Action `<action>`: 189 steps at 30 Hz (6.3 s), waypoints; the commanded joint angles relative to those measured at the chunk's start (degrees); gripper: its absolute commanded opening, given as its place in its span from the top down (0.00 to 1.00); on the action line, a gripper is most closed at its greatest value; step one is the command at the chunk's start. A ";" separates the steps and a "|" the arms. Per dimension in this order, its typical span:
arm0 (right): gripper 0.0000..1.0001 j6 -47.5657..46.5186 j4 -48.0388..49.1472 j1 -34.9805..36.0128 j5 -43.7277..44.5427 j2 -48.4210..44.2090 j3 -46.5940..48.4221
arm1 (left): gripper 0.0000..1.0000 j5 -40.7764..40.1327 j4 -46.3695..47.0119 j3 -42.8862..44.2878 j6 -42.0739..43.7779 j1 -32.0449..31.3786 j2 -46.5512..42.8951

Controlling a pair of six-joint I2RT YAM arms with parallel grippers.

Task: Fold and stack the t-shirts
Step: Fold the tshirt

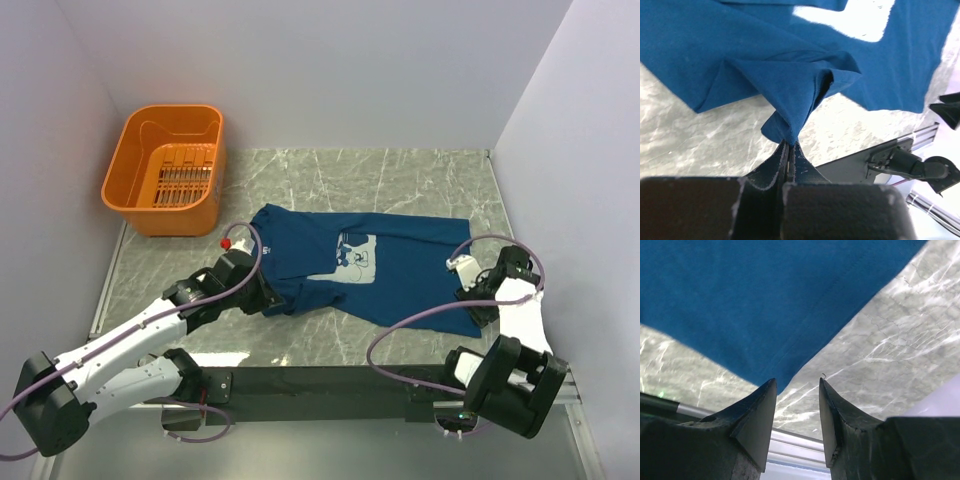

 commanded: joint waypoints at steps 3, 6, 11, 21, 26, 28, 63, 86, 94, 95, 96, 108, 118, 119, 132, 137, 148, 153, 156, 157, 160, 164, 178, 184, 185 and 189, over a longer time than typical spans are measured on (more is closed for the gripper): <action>0.55 -6.55 -4.16 -0.24 -1.82 -4.40 -1.89 | 0.99 -0.36 -1.93 2.95 0.42 0.29 0.34; 0.57 -7.26 -2.49 -0.33 -0.06 -3.88 -4.00 | 0.99 -0.27 -2.11 3.03 0.24 0.29 0.34; 0.58 -7.52 -0.91 -0.24 1.34 -1.77 -6.46 | 0.99 -0.27 -2.29 3.12 0.33 0.29 0.78; 0.69 -6.73 3.22 -0.33 2.93 -0.18 -8.66 | 0.99 -0.36 -2.29 3.38 0.68 0.38 0.95; 0.92 -6.64 -0.01 -0.24 0.83 -2.73 -6.12 | 0.99 -0.36 -2.90 4.26 1.12 0.82 0.43; 0.99 -7.17 -2.56 -0.33 -1.89 -4.31 -3.14 | 0.99 -0.36 -3.16 5.14 1.12 1.25 -0.10; 1.00 -0.06 -13.04 -2.79 -21.15 5.00 20.17 | 0.99 -3.52 -9.49 15.16 0.67 8.20 -12.50; 1.00 -2.50 -14.60 -5.34 -23.52 10.71 23.24 | 1.00 1.74 -10.81 19.83 12.28 15.14 -1.42; 1.00 -6.91 -16.99 -6.22 -24.31 9.66 23.69 | 1.00 8.77 -12.40 13.33 13.25 16.72 -0.28; 1.00 -6.82 -16.82 -6.30 -24.32 9.57 23.60 | 0.99 10.96 -11.78 11.84 13.07 16.64 0.07; 1.00 -6.73 -16.73 -6.39 -24.40 9.57 23.60 | 1.00 11.41 -11.69 11.48 12.98 16.64 0.25; 1.00 -4.18 -13.56 -6.39 -25.46 9.40 22.10 | 1.00 16.42 -7.56 15.34 2.98 16.99 -1.33; 1.00 -3.83 -13.04 -6.30 -25.90 9.75 22.37 | 1.00 14.68 -12.65 21.92 1.37 17.78 0.42; 1.00 -3.74 -12.95 -6.30 -25.90 9.75 22.45 | 1.00 14.15 -13.35 23.58 2.34 18.04 0.86; 1.00 -2.69 -11.19 -8.67 -25.19 9.31 22.81 | 1.00 14.85 -18.54 25.98 12.89 22.00 6.31; 1.00 -0.50 -9.52 -10.17 -26.51 8.96 23.07 | 1.00 13.70 -20.12 26.06 15.18 24.81 6.14; 1.00 -0.14 -9.43 -10.43 -28.27 8.78 22.72 | 1.00 15.72 -19.78 29.84 17.47 25.60 9.03; 1.00 -2.07 -12.77 -10.43 -31.08 9.48 25.00 | 1.00 19.06 -19.78 30.11 18.08 25.60 10.00; 1.00 -5.32 -15.49 -10.43 -31.78 9.66 25.18 | 1.00 20.20 -19.95 28.70 17.73 25.60 8.52; 1.00 -6.02 -16.02 -10.35 -31.70 9.57 25.01 | 1.00 20.55 -19.95 27.65 17.64 25.60 8.07; 1.00 -9.18 -17.60 -10.43 -31.26 8.78 23.95 | 1.00 20.91 -20.39 25.54 17.20 25.60 5.01; 1.00 -14.45 -21.55 -10.61 -31.43 7.20 23.07 | 0.99 21.61 -21.36 23.78 16.68 25.60 2.45; 1.00 -19.08 -25.45 -14.13 -29.68 2.53 20.09 | 1.00 24.42 -18.29 17.45 16.94 25.60 3.14; 1.00 -9.83 -19.03 -11.67 -30.73 11.75 22.80 | 1.00 27.41 -10.38 19.81 15.89 25.60 13.23; 1.00 -8.07 -17.45 -10.97 -30.30 12.38 22.89 | 0.99 27.41 -9.42 20.69 15.97 25.60 14.39; 1.00 -1.21 -11.20 -7.45 -27.92 14.93 22.72 | 1.00 26.45 -8.62 25.96 16.50 25.60 19.40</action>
